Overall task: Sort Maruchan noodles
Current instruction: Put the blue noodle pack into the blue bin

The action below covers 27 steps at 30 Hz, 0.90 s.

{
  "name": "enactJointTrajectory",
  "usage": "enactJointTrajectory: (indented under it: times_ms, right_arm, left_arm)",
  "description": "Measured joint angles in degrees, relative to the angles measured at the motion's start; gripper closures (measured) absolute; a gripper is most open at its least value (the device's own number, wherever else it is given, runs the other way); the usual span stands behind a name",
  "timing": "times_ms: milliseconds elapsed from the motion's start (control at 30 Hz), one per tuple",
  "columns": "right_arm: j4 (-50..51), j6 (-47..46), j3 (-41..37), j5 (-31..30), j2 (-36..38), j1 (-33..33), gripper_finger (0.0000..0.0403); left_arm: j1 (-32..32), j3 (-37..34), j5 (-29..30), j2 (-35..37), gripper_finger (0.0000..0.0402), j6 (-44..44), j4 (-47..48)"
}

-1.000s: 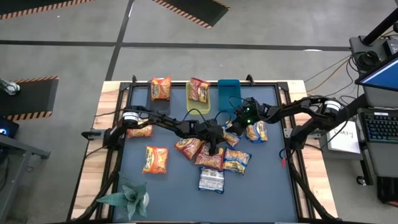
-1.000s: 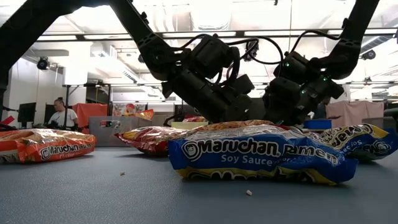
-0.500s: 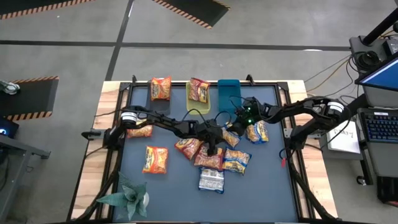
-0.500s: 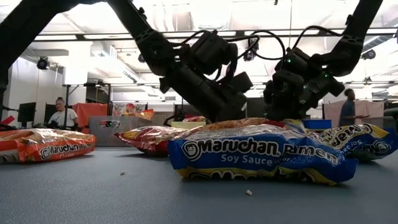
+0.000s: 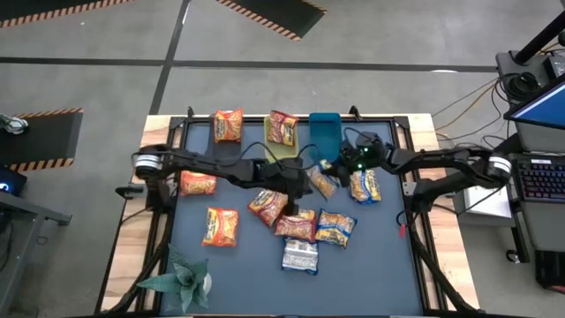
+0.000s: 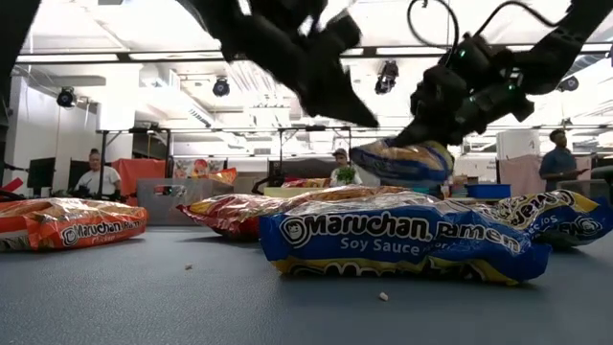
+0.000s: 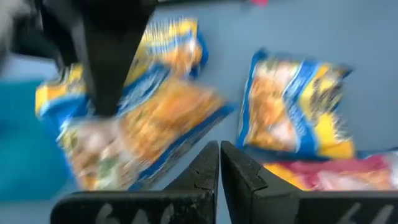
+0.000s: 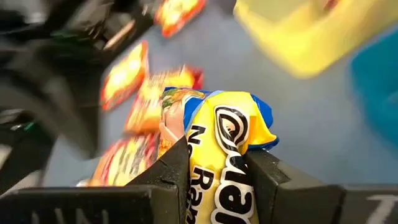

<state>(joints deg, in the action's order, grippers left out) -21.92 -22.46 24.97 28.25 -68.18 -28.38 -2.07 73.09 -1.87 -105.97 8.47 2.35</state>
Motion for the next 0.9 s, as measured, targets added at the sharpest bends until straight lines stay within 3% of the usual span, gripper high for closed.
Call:
enactJointTrajectory:
  times_ms: [233, 433, 633, 900]
  right_arm:
    - [-0.11, 4.15, 1.79, -18.98, 7.26, 0.00, 0.0310]
    - [-0.20, 14.55, 4.88, -37.08, 7.38, -0.29, 0.0311]
    - [-6.25, 20.50, 7.44, -38.74, 0.94, -2.75, 0.0312]
    - [-21.64, 21.18, 8.33, -38.34, -9.80, -10.00, 0.0312]
  left_arm:
    - [0.57, -5.35, -0.07, 11.52, 0.0401, 1.55, -0.71]
    - [0.55, -12.85, -0.15, 20.96, 0.0401, -1.28, -6.84]
    - [0.55, -20.04, -0.18, 28.66, 0.0402, -5.12, -12.60]
    - [0.55, -28.83, -0.15, 35.86, 0.0402, -8.77, -21.64]
